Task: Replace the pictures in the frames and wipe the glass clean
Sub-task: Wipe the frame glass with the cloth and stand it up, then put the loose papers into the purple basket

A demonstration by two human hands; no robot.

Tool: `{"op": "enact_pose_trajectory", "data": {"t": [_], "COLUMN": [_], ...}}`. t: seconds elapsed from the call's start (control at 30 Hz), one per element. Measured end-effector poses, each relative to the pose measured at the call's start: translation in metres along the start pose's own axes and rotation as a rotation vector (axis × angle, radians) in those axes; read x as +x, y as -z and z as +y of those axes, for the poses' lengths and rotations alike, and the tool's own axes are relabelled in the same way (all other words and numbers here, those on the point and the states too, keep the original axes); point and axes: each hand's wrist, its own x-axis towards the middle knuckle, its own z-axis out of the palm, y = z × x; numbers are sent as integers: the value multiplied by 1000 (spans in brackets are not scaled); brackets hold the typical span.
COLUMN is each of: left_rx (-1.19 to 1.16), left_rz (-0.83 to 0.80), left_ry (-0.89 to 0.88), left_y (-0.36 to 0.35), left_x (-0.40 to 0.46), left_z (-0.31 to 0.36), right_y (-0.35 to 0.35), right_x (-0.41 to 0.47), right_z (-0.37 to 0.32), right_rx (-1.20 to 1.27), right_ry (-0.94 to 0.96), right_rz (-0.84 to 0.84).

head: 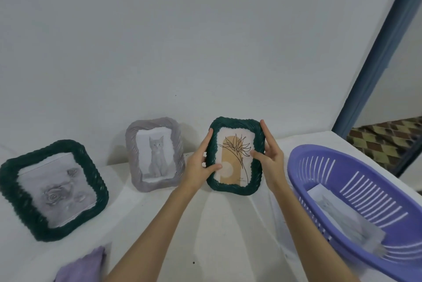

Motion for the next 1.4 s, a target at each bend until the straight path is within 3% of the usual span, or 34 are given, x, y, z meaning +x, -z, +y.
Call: {"op": "enact_pose_trajectory", "data": {"t": [0.37,0.63,0.87,1.07,1.17,1.23,1.3,1.4], "left_rx": [28,60,118,237,312,315,307,293], "left_rz": [-56,-113,-123,91,74,-10,-92,-182], "left_ry": [-46,12,66,30,-81,-107,-101,-81], "left_y": [-13,-10,-10,-17,-34,-49,-65,-89], "left_x": [30,10,-3,-46,-72,-81,-85,-85], "left_z": [-26,-37,-37,-35,-31,-28,-23,-14], "right_y": [12,24,22,15,28,47,67,94], "right_x": [14,-17,-42,-72,-88,-96,-106,-119], "right_z": [28,40,39,-3,-30,-44,-64,-83], "right_rx": [-73,-512,-664,-891,-983,-1201,-1432,-1483], "right_ry": [2,28,12,60,186,260,101,-294], "right_rz": [55,-63,-25,-79,-8,85,70,-115]}}
